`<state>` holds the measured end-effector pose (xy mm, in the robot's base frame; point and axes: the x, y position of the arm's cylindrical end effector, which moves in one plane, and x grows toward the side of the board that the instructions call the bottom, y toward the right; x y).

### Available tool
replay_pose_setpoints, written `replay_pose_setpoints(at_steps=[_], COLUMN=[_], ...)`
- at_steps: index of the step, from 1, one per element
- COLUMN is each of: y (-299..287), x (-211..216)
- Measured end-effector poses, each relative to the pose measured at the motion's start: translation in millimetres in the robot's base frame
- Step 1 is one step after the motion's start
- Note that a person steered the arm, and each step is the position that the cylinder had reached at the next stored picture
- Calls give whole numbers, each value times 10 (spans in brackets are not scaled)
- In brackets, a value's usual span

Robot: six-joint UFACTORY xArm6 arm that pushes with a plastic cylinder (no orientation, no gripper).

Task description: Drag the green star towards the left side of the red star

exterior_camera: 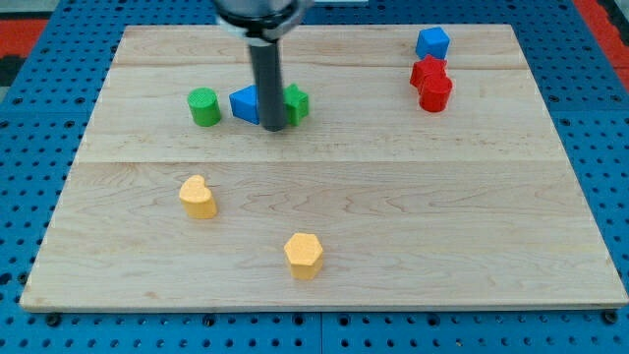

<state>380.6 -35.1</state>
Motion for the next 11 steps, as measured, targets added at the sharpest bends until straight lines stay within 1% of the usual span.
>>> replay_pose_setpoints(at_steps=[1,2,3,4,5,6,7,8,9,10,11], y=[227,283,-214,-426,640,374,503,927,1028,838,105], x=[-378,-329,-443,-968,-942,-800,-482,-605,-919,-56,384])
